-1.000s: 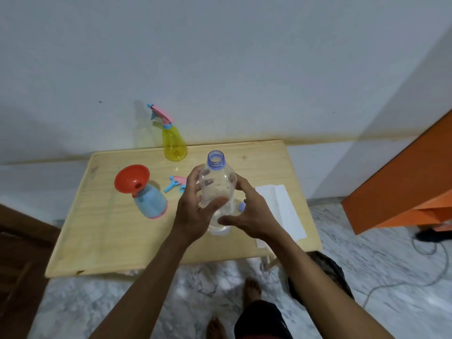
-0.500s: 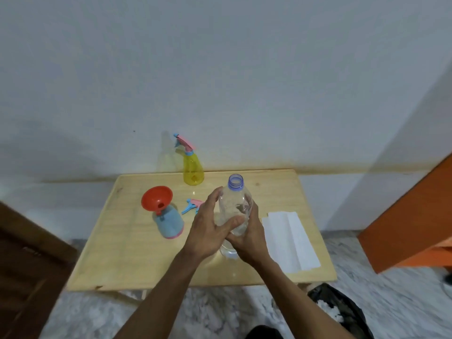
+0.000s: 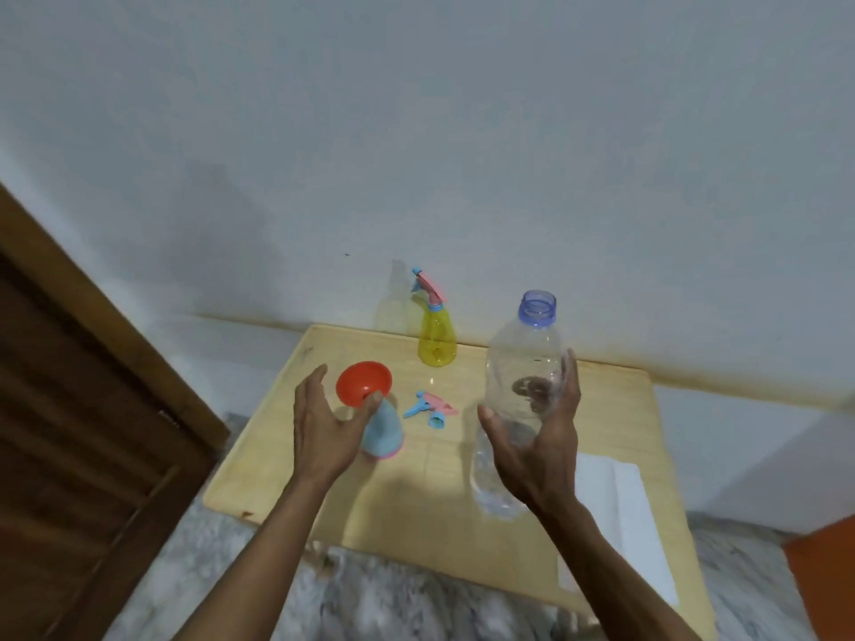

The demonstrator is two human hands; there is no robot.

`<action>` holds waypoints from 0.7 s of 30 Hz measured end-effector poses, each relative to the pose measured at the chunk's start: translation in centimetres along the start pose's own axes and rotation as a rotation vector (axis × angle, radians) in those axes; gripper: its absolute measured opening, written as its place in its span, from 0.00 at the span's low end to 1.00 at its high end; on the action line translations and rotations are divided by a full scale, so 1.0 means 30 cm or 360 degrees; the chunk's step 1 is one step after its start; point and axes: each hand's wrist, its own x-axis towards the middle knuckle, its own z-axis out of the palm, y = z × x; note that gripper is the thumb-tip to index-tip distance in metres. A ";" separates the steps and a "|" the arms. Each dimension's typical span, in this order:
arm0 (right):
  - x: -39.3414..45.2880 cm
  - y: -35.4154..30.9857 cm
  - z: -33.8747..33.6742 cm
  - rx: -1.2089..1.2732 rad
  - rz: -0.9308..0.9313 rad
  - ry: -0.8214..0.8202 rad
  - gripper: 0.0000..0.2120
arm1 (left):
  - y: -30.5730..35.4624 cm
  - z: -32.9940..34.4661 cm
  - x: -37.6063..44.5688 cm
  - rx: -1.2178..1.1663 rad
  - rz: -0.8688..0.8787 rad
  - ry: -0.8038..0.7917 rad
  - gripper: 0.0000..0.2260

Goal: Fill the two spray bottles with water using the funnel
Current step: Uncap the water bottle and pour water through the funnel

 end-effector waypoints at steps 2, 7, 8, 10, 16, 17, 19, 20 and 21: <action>0.040 -0.036 -0.013 0.0016 -0.0072 -0.0032 0.54 | -0.024 0.015 0.018 0.0020 -0.0063 -0.0074 0.43; 0.124 -0.110 -0.011 -0.0133 -0.0297 -0.0188 0.53 | -0.053 0.054 0.044 -0.0045 -0.0156 -0.0186 0.47; 0.141 -0.116 -0.005 -0.0188 -0.0362 -0.0245 0.53 | -0.057 0.061 0.049 -0.0063 -0.0175 -0.0187 0.47; 0.170 -0.120 0.007 -0.0287 -0.0450 -0.0342 0.53 | -0.065 0.068 0.059 -0.0088 -0.0180 -0.0189 0.47; 0.255 -0.113 0.042 -0.0697 -0.0467 -0.0806 0.51 | -0.098 0.057 0.110 -0.0146 -0.0133 -0.0239 0.47; 0.270 -0.116 0.047 -0.0758 -0.0463 -0.0883 0.51 | -0.099 0.056 0.117 -0.0140 -0.0121 -0.0268 0.47; 0.293 -0.116 0.058 -0.0864 -0.0459 -0.1009 0.50 | -0.104 0.057 0.121 -0.0153 -0.0092 -0.0329 0.47; 0.301 -0.116 0.070 -0.0926 -0.0460 -0.1069 0.49 | -0.112 0.054 0.125 -0.0173 -0.0069 -0.0354 0.46; 0.309 -0.115 0.082 -0.0989 -0.0462 -0.1129 0.49 | -0.118 0.051 0.129 -0.0194 -0.0048 -0.0372 0.45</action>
